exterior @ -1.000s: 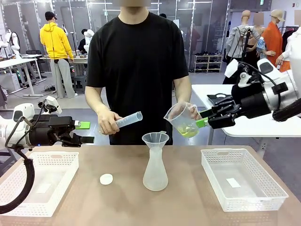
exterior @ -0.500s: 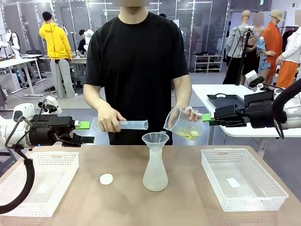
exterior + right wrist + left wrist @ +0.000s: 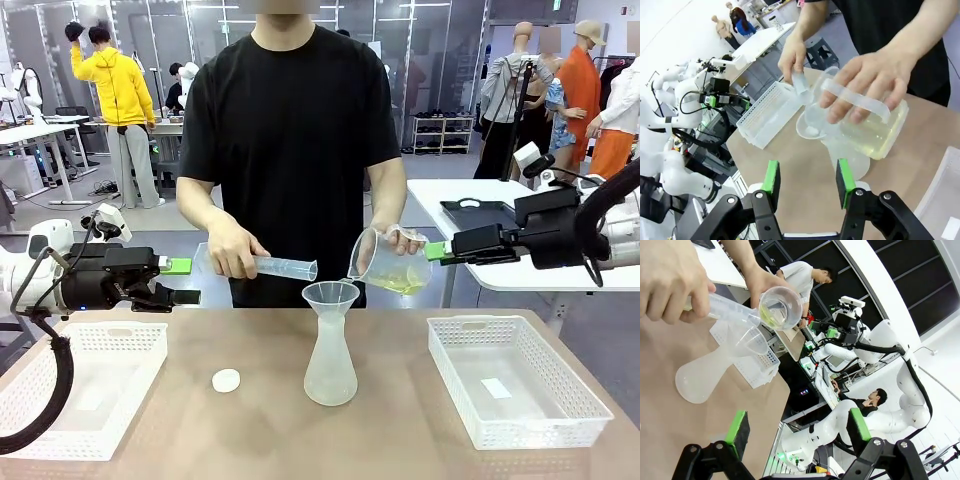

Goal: Prepare the solutions needed for the experiment.
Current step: Once the solution is in the Big flask , pick up the Plastic Funnel and place it back into the right Organizing basket.

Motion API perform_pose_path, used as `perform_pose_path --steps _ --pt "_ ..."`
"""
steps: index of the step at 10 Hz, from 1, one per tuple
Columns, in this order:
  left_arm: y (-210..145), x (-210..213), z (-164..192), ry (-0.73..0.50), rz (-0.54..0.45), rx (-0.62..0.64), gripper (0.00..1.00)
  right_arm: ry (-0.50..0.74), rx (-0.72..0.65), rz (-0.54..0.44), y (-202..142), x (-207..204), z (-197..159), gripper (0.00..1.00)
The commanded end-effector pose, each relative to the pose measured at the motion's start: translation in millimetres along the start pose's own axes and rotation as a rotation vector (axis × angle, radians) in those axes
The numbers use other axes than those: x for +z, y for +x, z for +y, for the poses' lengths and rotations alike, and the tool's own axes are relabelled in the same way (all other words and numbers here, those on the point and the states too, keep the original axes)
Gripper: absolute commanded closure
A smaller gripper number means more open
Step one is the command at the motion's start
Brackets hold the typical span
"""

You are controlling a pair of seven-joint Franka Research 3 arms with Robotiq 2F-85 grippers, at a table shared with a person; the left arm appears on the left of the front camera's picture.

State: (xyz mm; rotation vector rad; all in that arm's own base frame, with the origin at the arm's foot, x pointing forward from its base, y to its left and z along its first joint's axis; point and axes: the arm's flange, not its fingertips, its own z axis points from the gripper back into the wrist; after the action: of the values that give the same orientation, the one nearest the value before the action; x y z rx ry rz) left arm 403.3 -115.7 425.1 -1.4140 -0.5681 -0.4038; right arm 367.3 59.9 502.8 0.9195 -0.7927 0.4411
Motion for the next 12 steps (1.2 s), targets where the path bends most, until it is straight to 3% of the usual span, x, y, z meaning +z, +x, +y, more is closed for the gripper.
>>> perform_pose_path --steps 1,3,6,9,12 --pt "1 -1 -1 -0.019 -0.013 0.008 0.00 0.084 -0.212 0.048 3 4 -7 0.42" --pt "1 -1 -1 -0.019 -0.013 0.008 0.00 0.226 -0.383 0.041 -3 13 -18 0.42" --pt "1 -1 -1 -0.019 -0.013 0.008 0.00 0.306 -0.550 0.083 -7 12 -37 0.42" --pt "1 -1 -1 -0.019 -0.013 0.008 0.00 0.336 -0.601 0.073 -6 2 -50 0.42" --pt "1 -1 -1 -0.019 -0.013 0.008 0.00 0.324 -0.564 0.080 -15 6 -50 0.42"
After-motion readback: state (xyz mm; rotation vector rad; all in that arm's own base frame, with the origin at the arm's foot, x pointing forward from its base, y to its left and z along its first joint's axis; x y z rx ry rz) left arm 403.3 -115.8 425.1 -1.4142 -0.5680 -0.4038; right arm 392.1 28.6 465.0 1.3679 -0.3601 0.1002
